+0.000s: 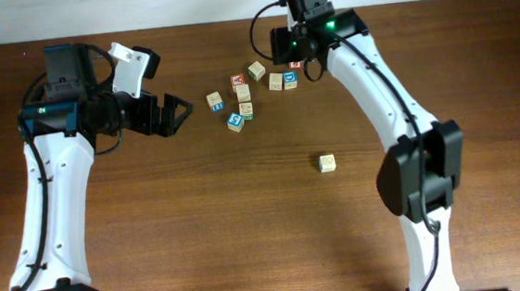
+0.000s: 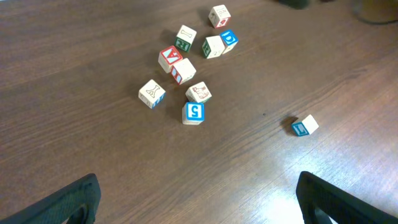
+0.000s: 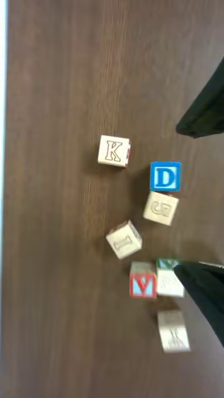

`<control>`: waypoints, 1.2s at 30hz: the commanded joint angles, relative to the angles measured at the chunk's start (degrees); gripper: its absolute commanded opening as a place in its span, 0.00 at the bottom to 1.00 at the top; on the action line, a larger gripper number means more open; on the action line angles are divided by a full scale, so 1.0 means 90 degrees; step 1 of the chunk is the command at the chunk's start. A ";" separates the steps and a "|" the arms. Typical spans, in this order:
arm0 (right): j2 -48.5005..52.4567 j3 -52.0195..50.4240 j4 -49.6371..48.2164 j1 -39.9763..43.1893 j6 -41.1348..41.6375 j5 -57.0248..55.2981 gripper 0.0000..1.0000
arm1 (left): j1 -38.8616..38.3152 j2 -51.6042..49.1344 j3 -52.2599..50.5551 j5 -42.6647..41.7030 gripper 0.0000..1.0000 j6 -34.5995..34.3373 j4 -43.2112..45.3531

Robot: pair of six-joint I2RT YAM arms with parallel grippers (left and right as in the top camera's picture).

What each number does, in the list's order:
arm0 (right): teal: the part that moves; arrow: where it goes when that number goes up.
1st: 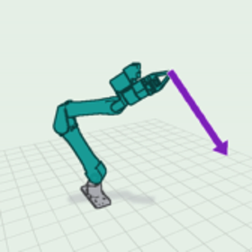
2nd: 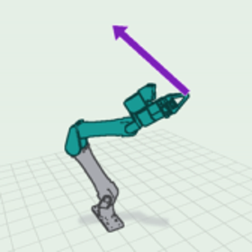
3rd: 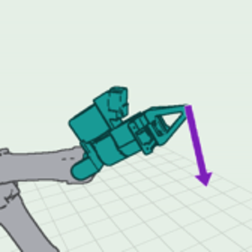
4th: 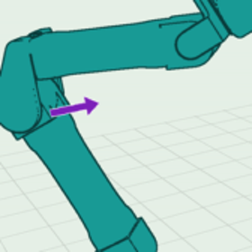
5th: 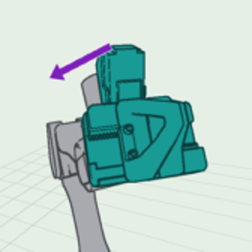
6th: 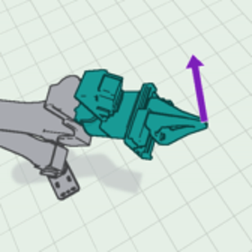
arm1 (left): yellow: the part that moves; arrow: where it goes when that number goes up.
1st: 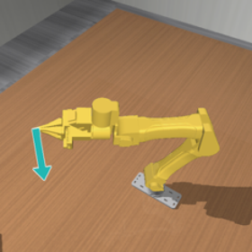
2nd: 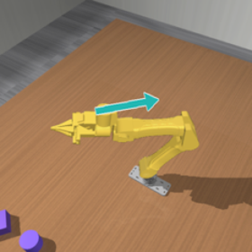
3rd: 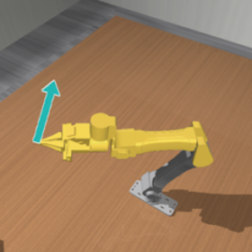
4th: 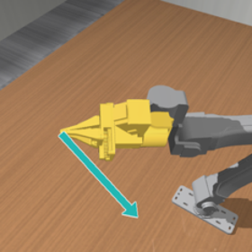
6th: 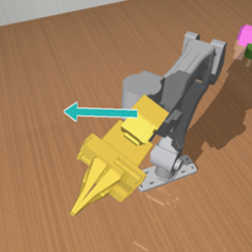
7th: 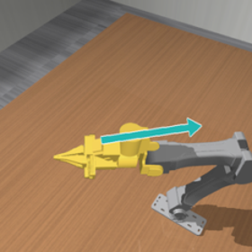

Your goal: Rotate 5 blocks

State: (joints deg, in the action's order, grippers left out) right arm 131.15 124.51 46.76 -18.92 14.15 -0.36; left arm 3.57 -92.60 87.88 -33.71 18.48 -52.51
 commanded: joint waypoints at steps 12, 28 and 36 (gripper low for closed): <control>0.1396 0.0022 -0.0442 0.0117 0.0316 -0.0352 0.54 | 0.0036 -0.0032 0.0129 -0.0117 0.99 0.0051 0.0015; 0.1404 -0.0165 -0.0461 0.0228 0.0478 -0.0153 0.52 | 0.0039 -0.0034 0.0129 -0.0114 0.99 0.0051 0.0012; 0.1411 -0.0277 -0.0466 0.0223 -0.0046 0.0187 0.52 | 0.0039 -0.0032 0.0129 -0.0114 0.99 0.0051 0.0015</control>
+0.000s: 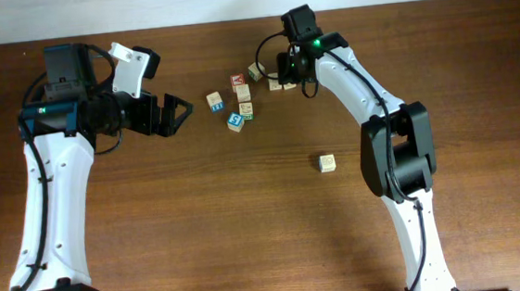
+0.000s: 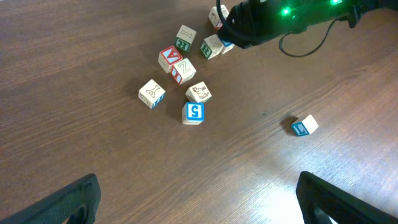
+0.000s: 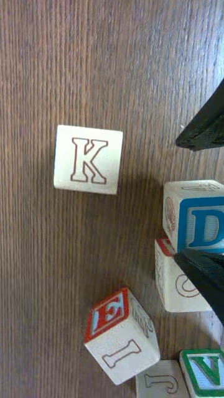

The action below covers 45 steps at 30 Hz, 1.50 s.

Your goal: Rotate 5 blocks

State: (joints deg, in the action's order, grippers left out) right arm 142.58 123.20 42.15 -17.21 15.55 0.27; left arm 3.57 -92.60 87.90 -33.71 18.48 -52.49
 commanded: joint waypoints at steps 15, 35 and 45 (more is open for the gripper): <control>0.0141 -0.0131 0.0170 0.0041 -0.0372 0.0061 0.52 | 0.0039 -0.0032 0.0126 -0.0117 0.99 0.0051 0.0012; 0.0151 -0.0330 -0.0325 0.0051 -0.0367 -0.0107 0.22 | 0.0039 -0.0032 0.0126 -0.0114 0.99 0.0051 0.0012; -0.0731 0.0287 0.1416 0.0039 -0.0367 0.0415 0.22 | 0.0039 -0.0032 0.0126 -0.0117 0.99 0.0053 0.0012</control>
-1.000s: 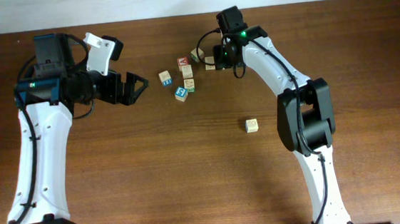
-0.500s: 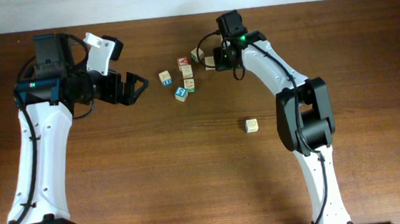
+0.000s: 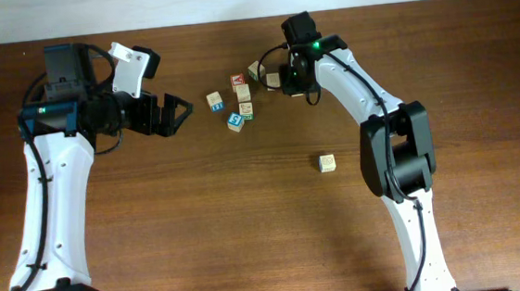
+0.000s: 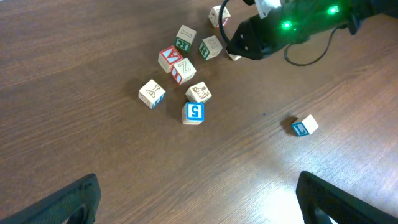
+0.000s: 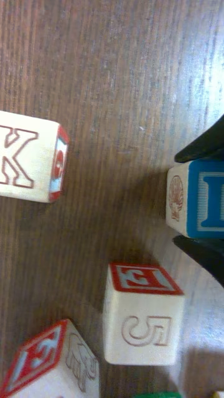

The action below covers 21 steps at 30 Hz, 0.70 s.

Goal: Rotate 5 blocks
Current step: 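Place the block beside the first block and open the right gripper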

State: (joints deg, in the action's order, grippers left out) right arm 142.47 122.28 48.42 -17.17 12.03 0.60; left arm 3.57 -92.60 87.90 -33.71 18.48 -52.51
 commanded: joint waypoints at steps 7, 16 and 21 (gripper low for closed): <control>-0.1302 0.0427 0.3266 -0.0051 0.0022 0.1146 0.22 | 0.0039 -0.0034 0.0126 -0.0117 0.99 0.0051 0.0015; -0.1285 -0.0891 0.3648 -0.0612 0.0049 0.0840 0.23 | 0.0039 -0.0034 0.0126 -0.0117 0.99 0.0053 0.0015; -0.1285 -0.1447 0.3269 -0.0716 0.0051 0.0797 0.23 | 0.0039 -0.0034 0.0126 -0.0117 0.99 0.0053 0.0015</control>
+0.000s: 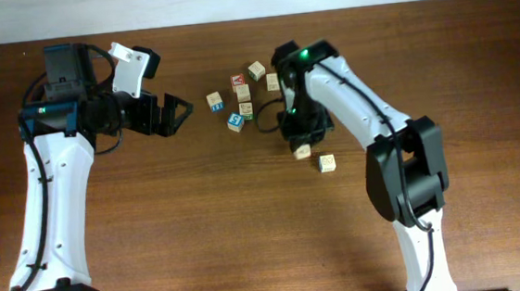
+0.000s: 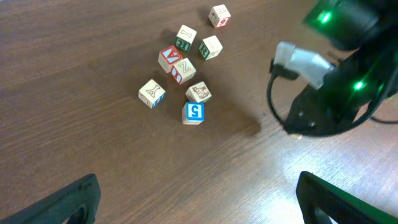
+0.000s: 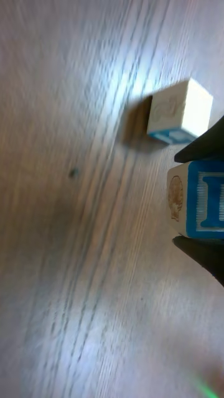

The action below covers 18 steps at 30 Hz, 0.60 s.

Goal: Rotate 5 blocks
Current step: 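Place the block beside the first block and open the right gripper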

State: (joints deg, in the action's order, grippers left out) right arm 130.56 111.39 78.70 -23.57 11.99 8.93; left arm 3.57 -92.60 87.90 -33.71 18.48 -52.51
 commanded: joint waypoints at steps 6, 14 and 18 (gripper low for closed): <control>0.0039 -0.0481 -0.0109 -0.0005 0.0272 -0.0522 0.24 | 0.0039 -0.0032 0.0126 -0.0114 0.99 0.0051 0.0015; 0.0039 -0.0646 -0.0231 -0.0005 0.0272 -0.0568 0.24 | 0.0039 -0.0034 0.0126 -0.0114 0.99 0.0051 0.0015; 0.0039 -0.0646 -0.0274 -0.0005 0.0270 -0.0571 0.41 | 0.0036 -0.0032 0.0126 -0.0117 0.99 0.0051 0.0015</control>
State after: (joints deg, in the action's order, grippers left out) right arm 130.56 105.95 76.38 -23.68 13.61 4.51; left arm 3.57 -92.60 87.90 -33.71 18.48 -52.49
